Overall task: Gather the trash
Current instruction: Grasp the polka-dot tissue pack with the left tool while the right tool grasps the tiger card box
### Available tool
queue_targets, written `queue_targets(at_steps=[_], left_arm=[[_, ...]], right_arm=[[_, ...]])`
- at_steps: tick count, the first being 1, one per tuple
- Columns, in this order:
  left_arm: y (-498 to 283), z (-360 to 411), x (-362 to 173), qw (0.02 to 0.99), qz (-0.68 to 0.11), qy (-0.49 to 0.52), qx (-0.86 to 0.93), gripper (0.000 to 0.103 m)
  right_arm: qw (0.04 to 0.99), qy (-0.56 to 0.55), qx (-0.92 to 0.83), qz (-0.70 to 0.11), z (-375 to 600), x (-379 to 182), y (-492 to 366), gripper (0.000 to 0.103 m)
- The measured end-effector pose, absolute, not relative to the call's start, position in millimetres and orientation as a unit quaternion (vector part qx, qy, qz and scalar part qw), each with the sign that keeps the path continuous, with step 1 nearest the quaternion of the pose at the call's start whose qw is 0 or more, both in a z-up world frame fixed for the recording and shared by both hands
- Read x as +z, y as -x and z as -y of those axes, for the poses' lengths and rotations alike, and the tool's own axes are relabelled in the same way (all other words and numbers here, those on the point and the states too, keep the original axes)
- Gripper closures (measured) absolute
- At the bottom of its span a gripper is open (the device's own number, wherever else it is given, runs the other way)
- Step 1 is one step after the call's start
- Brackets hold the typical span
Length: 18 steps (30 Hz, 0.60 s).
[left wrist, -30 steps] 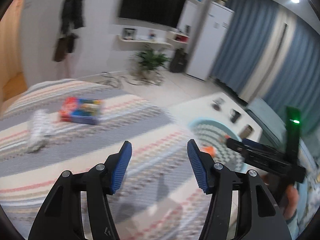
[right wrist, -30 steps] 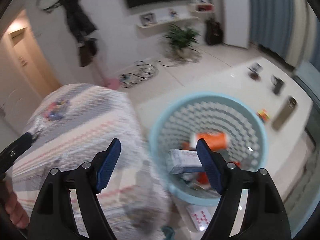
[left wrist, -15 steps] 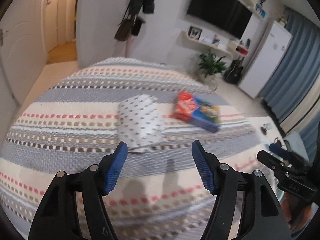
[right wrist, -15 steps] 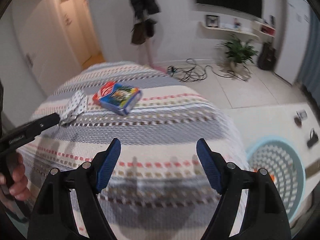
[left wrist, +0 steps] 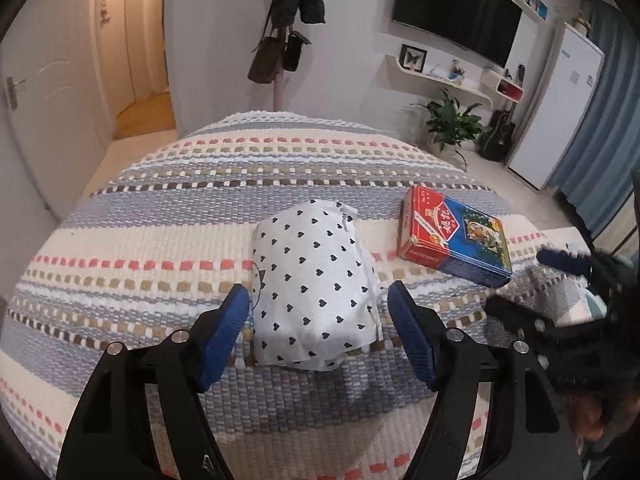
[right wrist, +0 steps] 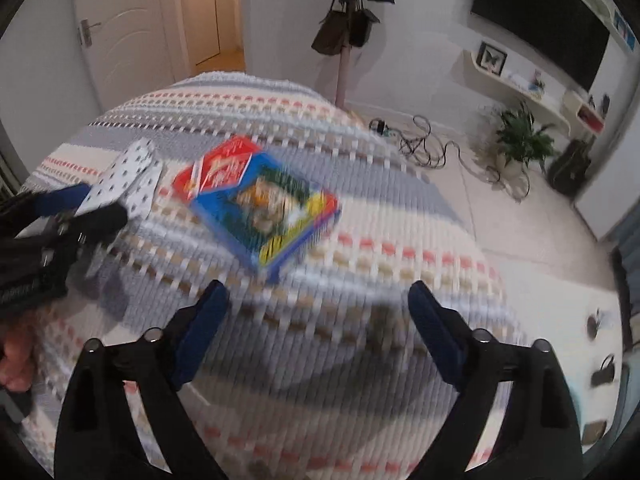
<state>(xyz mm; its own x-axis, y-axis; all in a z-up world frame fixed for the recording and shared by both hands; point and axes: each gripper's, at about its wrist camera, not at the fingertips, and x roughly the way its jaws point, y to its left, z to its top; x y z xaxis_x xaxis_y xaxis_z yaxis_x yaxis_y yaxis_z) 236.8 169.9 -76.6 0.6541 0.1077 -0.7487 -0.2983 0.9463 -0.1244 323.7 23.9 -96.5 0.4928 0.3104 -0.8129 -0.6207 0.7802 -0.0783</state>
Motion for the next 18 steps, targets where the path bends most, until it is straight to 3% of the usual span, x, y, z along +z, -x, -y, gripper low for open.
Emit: queue_targets(at_steps=[11,15,18], left_arm=[[-238.9,-172.9,-75.6,0.901,-0.398,0.113,0.128,0.049],[-238.5,-171.6,-75.4,0.901,-0.398,0.111,0.132,0.057],[-237.3,-171.9,-76.0,0.903,-0.396,0.11,0.123,0.068]], right_arm=[[0.82,0.186,0.34,-0.422,-75.7,-98.2,-366.1,0.012],[0.816,0.184,0.361,-0.412,-82.7,-94.8,-359.6,0.033],[0.822,0.192,0.356,-0.401,-81.1,-93.7,-347.2,0.035]])
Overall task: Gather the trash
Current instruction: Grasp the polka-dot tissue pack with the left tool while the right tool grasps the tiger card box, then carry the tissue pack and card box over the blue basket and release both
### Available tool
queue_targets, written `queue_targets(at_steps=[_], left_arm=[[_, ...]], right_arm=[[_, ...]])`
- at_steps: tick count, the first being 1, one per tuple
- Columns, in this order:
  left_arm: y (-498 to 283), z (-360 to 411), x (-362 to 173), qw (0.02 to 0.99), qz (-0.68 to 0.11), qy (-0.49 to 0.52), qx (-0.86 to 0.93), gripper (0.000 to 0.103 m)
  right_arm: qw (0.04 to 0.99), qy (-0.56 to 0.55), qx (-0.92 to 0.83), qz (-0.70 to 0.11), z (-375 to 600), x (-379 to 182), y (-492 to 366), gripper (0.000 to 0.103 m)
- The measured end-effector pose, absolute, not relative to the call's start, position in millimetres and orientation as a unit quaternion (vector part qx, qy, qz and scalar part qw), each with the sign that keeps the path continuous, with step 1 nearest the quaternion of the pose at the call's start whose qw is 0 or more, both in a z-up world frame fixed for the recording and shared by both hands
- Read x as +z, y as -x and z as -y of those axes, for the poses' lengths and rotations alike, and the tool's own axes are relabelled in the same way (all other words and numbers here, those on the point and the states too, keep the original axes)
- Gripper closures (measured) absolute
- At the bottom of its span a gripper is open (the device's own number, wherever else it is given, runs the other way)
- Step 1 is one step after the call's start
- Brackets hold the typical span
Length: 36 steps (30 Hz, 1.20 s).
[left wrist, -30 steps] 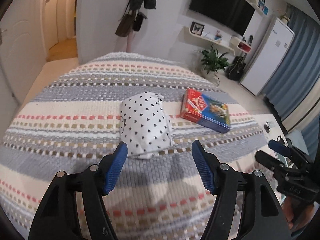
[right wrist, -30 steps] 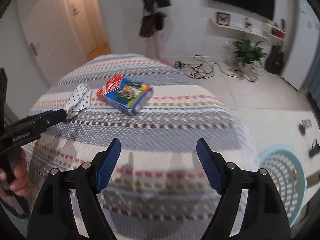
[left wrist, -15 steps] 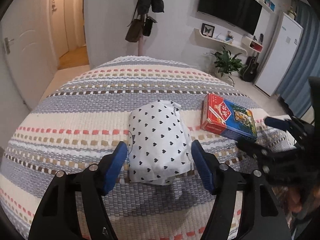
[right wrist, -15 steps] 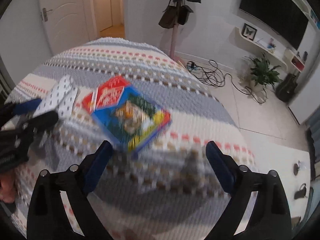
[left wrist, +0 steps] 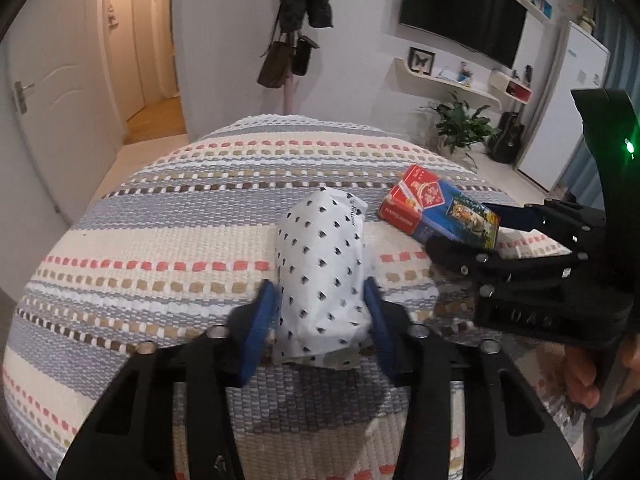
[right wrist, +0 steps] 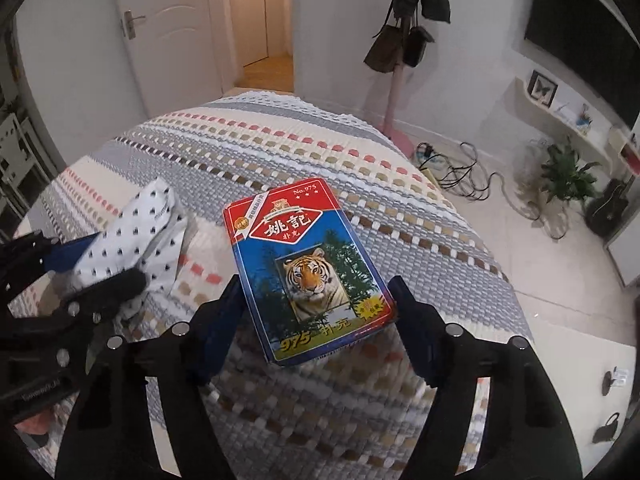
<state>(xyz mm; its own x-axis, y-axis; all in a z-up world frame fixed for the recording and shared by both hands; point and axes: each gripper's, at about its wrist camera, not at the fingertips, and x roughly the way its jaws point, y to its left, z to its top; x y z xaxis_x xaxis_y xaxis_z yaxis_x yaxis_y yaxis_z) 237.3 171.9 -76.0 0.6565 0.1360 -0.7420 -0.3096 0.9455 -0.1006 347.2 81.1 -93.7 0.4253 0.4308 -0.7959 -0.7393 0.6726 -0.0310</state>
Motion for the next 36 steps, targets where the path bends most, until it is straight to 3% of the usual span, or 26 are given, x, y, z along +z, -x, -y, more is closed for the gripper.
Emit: queue_targets(at_steps=[3,6,14,24,30,36], left_arm=[[-235.9,-172.2,-76.2,0.907,-0.394,0.115,0.1,0.083],[-232.7,-169.2,-76.0,0.91,-0.39,0.115,0.081,0.09],[-207.2,-143.2,-51.4,0.925,-0.356,0.131,0.015,0.091],[-188.2,-45.4,4.8,0.936,-0.33,0.088,-0.084,0.091],[-187.3,40.6,19.0,0.935,-0.323,0.033,-0.142,0.091],[-197.6,123.9,-1.4,0.917,-0.346,-0.015,-0.195,0.091]], right_arm=[[0.826,0.184,0.355,-0.396,-71.8,-90.2,-330.9,0.036],[0.836,0.165,0.346,-0.392,-53.1,-80.2,-309.1,0.036],[0.88,0.096,0.303,-0.354,30.7,-33.2,-253.9,0.036],[0.935,0.01,0.2,-0.292,165.3,12.3,-206.7,0.035],[0.956,-0.003,0.063,-0.287,250.2,9.1,-193.7,0.035],[0.94,-0.065,-0.013,-0.335,320.7,-26.1,-193.8,0.035]])
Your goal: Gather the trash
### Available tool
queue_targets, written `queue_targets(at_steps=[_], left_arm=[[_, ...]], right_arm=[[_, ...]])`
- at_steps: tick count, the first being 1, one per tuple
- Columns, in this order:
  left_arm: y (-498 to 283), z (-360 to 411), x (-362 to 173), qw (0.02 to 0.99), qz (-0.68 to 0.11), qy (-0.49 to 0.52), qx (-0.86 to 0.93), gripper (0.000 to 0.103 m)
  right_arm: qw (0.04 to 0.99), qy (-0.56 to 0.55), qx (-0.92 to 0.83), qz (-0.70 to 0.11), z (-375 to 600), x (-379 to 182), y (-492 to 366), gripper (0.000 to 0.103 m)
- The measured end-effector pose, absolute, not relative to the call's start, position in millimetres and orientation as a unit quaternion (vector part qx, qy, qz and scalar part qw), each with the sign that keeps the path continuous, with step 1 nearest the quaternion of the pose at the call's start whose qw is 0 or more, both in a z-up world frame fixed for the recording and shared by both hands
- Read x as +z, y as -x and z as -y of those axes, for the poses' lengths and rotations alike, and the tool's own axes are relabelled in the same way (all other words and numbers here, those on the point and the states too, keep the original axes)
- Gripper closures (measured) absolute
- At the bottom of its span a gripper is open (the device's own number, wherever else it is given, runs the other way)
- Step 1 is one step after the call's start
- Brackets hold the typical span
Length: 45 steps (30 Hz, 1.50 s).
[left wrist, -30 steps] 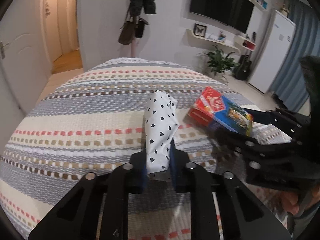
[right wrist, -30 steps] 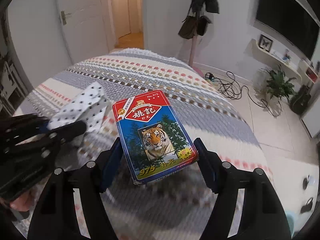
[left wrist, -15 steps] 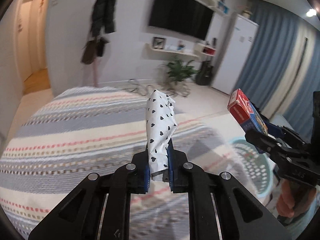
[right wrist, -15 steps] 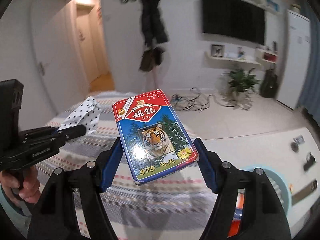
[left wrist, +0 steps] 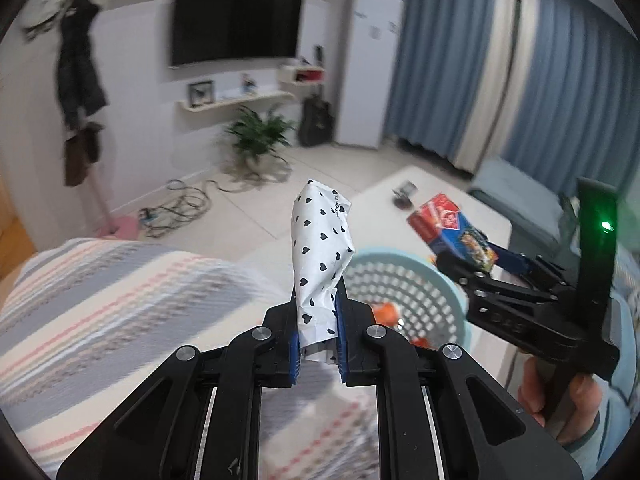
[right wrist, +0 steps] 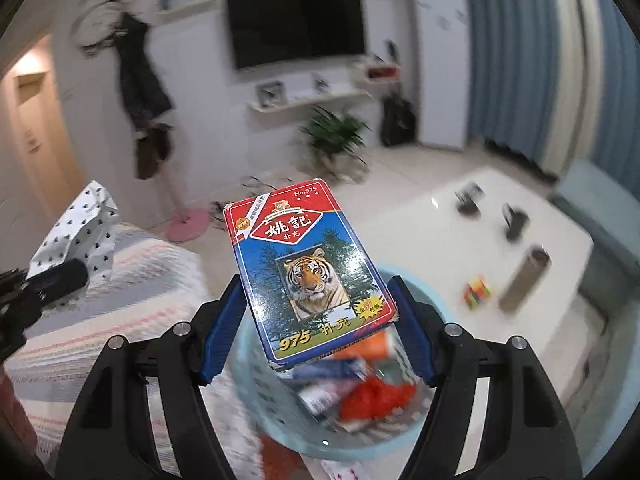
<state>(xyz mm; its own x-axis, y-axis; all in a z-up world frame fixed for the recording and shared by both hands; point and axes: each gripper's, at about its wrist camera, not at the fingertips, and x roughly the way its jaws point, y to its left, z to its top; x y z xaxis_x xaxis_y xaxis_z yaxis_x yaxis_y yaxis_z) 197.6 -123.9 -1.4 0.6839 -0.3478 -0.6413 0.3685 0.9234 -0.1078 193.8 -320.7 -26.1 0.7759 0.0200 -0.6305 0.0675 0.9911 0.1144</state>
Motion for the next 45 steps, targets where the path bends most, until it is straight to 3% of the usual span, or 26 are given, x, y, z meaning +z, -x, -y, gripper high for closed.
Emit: queue_targets(at_steps=[8,10,12,16,20,23,30,45], left_arm=[[-219.3,172.8,-57.6,0.873,-0.42,-0.014,-0.248,0.09],[-225.3,175.1,-66.5,0.867,-0.43,-0.014,-0.251,0.085],[-227.2,176.8,-69.3,0.868,-0.43,-0.017,-0.247,0.071],[-224.7,179.1,-69.4,0.871,-0.424,-0.026,-0.246,0.062],[-217.9,168.8,-65.0,0.874,-0.421,-0.013,-0.242,0.045],[-210.0,157.5,-60.1,0.878,-0.415,-0.009,-0.236,0.044],[-171.7,117.4,-34.9,0.916,-0.359,-0.004,-0.178,0.025],[-107.0,51.1,-20.2,0.965,-0.253,-0.021,-0.059,0.014]], right_arm=[[0.893,-0.094,-0.087,-0.431,350.1,-103.1,-212.7,0.035],[0.885,-0.104,-0.087,-0.445,354.2,-113.9,-216.0,0.034],[0.879,-0.118,-0.084,-0.455,356.7,-120.1,-218.1,0.034],[0.875,-0.129,-0.077,-0.46,359.7,-126.7,-214.0,0.034],[0.872,-0.138,-0.07,-0.465,358.7,-128.1,-211.1,0.034],[0.872,-0.142,-0.061,-0.465,355.3,-123.0,-205.1,0.034],[0.9,-0.107,-0.031,-0.421,318.2,-79.6,-177.8,0.033],[0.958,-0.068,-0.014,-0.278,244.0,-14.8,-110.0,0.032]])
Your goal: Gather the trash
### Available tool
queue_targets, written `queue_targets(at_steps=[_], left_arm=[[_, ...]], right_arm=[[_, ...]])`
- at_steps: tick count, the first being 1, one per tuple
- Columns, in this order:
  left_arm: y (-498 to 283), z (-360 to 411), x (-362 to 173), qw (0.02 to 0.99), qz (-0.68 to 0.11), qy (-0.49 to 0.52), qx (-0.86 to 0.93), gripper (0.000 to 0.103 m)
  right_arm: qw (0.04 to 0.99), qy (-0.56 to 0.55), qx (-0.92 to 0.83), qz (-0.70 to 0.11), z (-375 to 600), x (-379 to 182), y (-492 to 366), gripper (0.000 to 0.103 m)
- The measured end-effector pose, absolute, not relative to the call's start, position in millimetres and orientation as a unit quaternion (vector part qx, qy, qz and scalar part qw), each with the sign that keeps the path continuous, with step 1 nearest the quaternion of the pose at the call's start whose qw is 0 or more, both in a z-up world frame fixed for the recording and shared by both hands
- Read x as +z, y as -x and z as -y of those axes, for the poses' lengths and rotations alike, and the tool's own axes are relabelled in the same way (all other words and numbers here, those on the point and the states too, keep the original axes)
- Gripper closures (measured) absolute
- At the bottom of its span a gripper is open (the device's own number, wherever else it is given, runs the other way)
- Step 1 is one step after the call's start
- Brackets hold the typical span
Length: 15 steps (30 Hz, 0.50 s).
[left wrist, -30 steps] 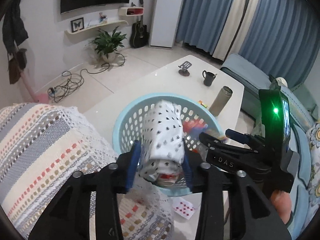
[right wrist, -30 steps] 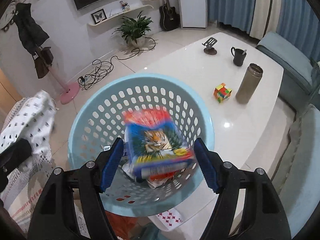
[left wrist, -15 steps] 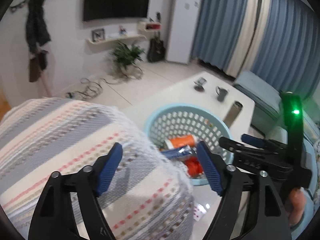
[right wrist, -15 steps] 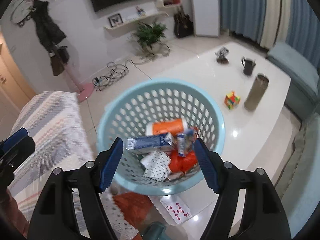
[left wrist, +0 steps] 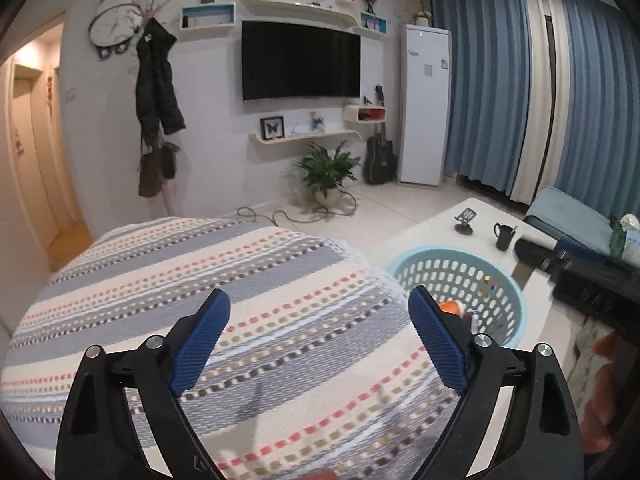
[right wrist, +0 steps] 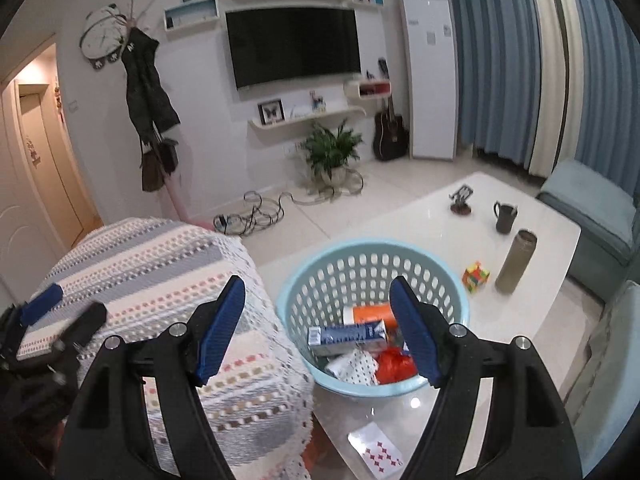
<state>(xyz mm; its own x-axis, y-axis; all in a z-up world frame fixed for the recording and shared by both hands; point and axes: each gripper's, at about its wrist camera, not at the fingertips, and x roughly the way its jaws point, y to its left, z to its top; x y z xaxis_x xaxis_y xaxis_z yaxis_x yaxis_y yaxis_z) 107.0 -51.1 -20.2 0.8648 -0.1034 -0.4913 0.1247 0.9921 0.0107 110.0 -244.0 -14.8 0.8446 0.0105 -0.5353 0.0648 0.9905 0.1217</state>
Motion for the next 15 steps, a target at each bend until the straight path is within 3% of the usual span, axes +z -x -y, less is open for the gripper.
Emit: queue_targets(at_steps=[15], left_arm=[[-91.9,34.4,-39.1,0.978,-0.207,-0.025,-0.002,0.012]], right_arm=[[0.969,-0.059,-0.036,-0.237,230.0,-13.5,-90.6,0.03]])
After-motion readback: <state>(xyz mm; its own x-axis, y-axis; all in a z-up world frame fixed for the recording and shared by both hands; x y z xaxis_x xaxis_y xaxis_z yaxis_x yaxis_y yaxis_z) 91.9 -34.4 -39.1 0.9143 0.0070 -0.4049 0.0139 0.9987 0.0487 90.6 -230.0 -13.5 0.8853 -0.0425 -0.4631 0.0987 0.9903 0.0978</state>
